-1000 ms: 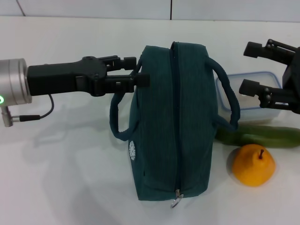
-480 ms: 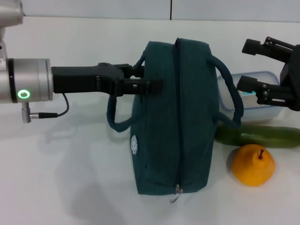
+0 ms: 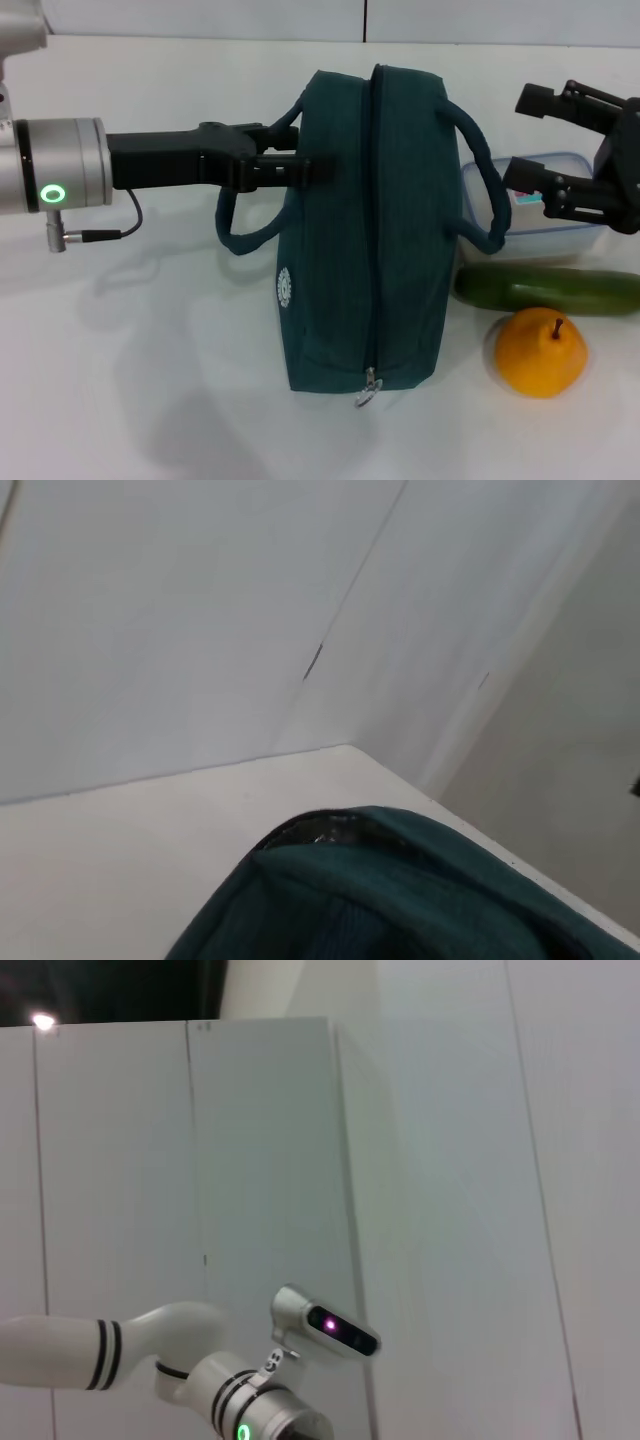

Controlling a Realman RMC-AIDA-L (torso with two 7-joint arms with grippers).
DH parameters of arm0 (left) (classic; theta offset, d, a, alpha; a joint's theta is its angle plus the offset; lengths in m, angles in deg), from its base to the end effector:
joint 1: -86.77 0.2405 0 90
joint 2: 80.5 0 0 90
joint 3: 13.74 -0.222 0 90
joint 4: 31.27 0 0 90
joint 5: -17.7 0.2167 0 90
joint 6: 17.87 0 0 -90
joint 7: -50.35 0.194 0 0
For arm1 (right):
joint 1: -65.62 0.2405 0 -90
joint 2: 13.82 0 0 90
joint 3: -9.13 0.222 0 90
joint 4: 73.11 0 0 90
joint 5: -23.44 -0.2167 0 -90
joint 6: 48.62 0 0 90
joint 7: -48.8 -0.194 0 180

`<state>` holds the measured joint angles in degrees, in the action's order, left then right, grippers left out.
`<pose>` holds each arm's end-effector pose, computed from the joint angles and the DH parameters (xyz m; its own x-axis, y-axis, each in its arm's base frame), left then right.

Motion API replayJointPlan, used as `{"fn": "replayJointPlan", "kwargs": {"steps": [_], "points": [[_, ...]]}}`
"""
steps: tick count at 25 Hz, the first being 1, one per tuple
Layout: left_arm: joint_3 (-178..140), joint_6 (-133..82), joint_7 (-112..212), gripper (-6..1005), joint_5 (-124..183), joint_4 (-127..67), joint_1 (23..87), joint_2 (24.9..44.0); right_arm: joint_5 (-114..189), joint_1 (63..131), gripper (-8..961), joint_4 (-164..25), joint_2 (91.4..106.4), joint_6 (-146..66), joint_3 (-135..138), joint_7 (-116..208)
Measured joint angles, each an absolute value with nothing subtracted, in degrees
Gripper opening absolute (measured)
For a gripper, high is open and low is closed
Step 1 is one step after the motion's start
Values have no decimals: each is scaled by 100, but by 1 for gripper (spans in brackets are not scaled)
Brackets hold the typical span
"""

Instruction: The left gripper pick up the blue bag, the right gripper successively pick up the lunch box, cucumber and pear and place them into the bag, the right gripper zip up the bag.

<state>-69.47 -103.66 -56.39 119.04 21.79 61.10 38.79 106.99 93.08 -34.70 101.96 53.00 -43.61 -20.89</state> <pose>-0.1744 0.3506 -0.0082 0.6461 0.5243 0.5546 0.6303 -0.7764 -0.0003 0.1503 0.3209 0.0231 0.6375 -0.0094 -0.7704 -0.1918 -0.9704 -0.1468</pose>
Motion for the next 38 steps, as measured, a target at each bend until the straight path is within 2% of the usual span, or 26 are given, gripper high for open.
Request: {"fn": "replayJointPlan", "kwargs": {"steps": [4,9,20,26,31,38], "points": [[-6939,-10364,-5419,835,11892,2175,6109,3877,10665,9356,824,-3776,10191,5224,-4362,-1916],[-6937,-10334,-5299,619,11894,2170,6099,3877,10474,9316,825,-4220,10176,5193,-4355,-1641],[-6951,-10352,-4913,368,11876,1907,6034,3887,9846,9234,825,-5731,10188,4813,-3717,-1467],[-6976,-10361,-4560,161,11804,1901,6033,3893,8912,9193,825,-6842,10204,4091,-3228,-1483],[-6988,-10363,-4456,47,11825,1884,5986,3891,8338,9105,825,-7403,10203,3620,-3150,-1985],[-7001,-10362,-4318,44,11810,1882,5998,3897,8322,8901,824,-7607,10233,3471,-2927,-2488]]}}
